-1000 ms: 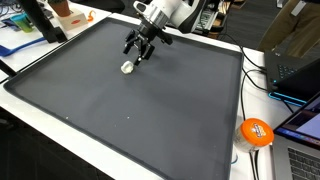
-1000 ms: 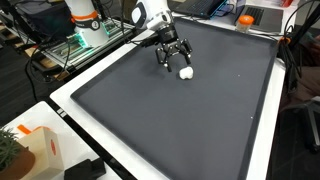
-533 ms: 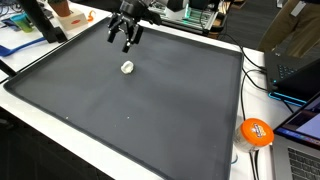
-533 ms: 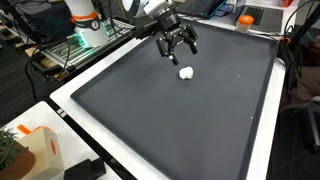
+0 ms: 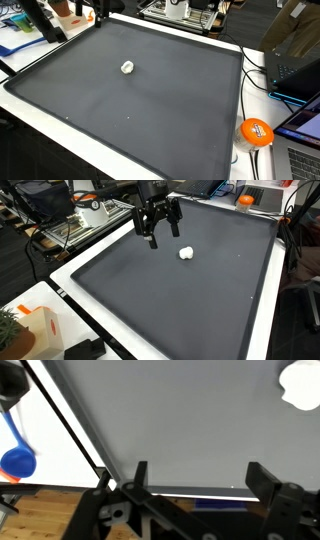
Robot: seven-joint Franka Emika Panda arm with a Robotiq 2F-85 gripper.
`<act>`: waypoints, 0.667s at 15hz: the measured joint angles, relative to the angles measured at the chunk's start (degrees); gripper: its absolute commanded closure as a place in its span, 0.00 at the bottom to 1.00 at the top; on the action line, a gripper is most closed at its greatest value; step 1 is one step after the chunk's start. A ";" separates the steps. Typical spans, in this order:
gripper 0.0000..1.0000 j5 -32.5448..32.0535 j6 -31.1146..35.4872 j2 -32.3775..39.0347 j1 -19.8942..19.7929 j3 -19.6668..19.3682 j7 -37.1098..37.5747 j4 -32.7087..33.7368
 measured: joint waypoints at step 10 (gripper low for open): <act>0.00 -21.81 -41.82 -10.35 9.98 -0.01 -0.08 21.21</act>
